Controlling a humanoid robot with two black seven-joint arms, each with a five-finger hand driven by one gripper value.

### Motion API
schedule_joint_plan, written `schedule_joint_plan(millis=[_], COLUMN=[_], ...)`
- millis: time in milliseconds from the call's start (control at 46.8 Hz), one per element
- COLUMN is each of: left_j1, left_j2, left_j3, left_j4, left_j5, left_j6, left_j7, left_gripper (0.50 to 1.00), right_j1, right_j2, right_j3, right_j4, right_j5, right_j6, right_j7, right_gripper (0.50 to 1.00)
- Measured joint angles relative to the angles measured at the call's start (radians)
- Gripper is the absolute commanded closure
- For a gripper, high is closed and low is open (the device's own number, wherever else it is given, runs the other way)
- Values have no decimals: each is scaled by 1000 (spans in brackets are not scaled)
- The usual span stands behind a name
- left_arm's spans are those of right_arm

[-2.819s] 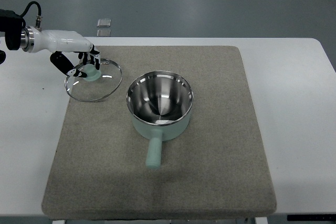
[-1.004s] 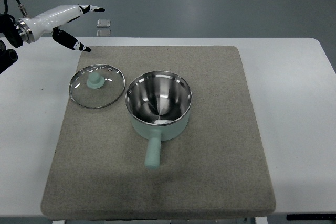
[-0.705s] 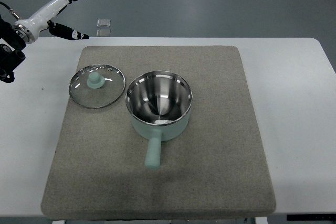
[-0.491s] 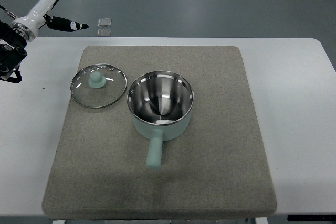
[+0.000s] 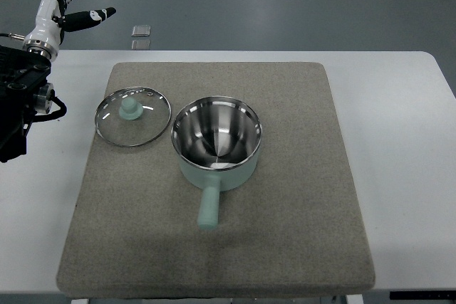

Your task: Place lid left of pot with left hand

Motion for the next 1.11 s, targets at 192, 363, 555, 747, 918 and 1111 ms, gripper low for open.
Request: schedule_joint_plan(millis=[192,363,555,747,918,1111], left_j1=[34,49,71,97,102,99], left_j2=[-3,-25,-39,-37,-40,-48], left_j3=[-53,-156,-314,-523,-558,-557], left_j4=[-4,-6,-12,-8,-9,-10], left_j5=[-107,-139,-150,-196,-200,-200], left_j6=[-4,-5,-50,-219,-241,-245], left_j7=[11,130,178,176,175,175], left_gripper=[564,564,566,551,542,510], right_j1=[0,0,0,0,0,0], right_j2=[0,0,0,0,0,0], right_j3=[0,0,0,0,0,0], right_j4=[0,0,0,0,0,0], right_j5=[0,0,0,0,0,0], right_j6=[0,0,0,0,0,0], right_j7=[0,0,0,0,0,0], right_gripper=[576,576,576,576,576,576])
